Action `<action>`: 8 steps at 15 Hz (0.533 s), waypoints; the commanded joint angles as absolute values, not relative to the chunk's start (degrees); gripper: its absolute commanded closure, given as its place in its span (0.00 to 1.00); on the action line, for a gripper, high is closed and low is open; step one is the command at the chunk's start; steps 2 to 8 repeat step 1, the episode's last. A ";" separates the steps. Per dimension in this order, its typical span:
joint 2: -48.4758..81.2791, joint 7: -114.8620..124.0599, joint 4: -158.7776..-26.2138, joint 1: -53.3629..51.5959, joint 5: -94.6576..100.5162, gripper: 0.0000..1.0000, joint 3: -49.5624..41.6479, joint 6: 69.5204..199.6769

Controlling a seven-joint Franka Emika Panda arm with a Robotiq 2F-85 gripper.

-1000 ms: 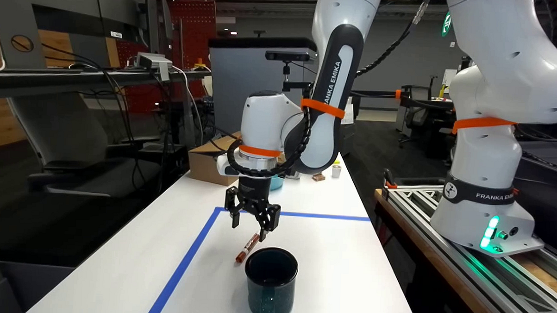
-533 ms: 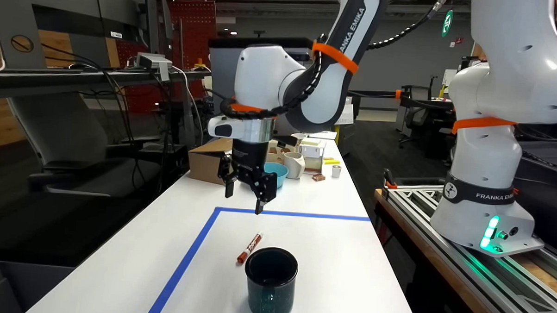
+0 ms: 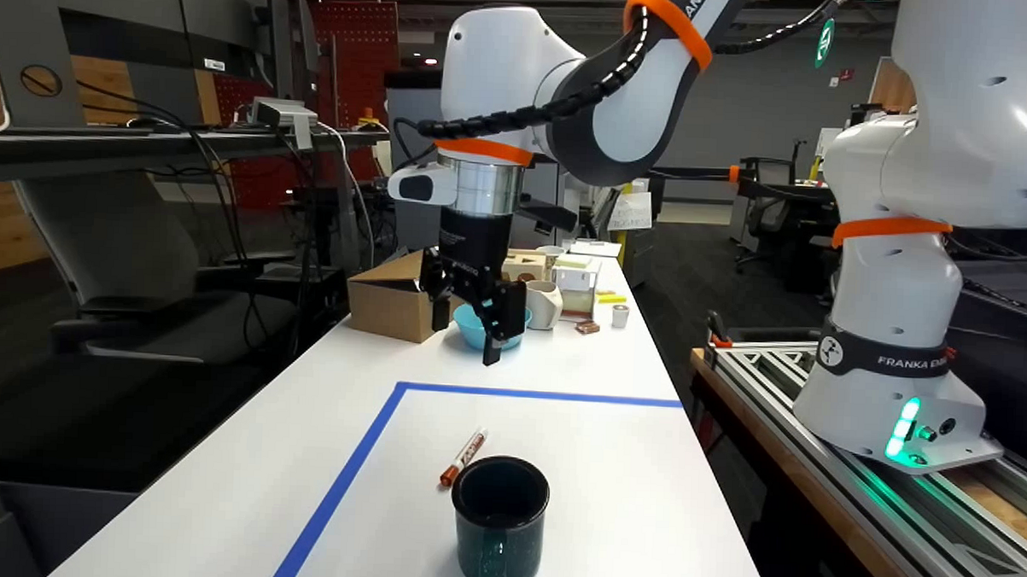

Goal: Remove the marker from the cup and put it on the table

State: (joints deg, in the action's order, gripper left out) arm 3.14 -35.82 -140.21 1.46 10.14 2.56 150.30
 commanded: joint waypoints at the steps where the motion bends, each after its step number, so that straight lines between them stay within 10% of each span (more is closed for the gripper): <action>1: 3.13 -35.80 -140.22 1.01 10.09 0.00 2.05 150.19; 8: 3.13 -35.80 -140.22 1.01 10.09 0.00 2.05 150.19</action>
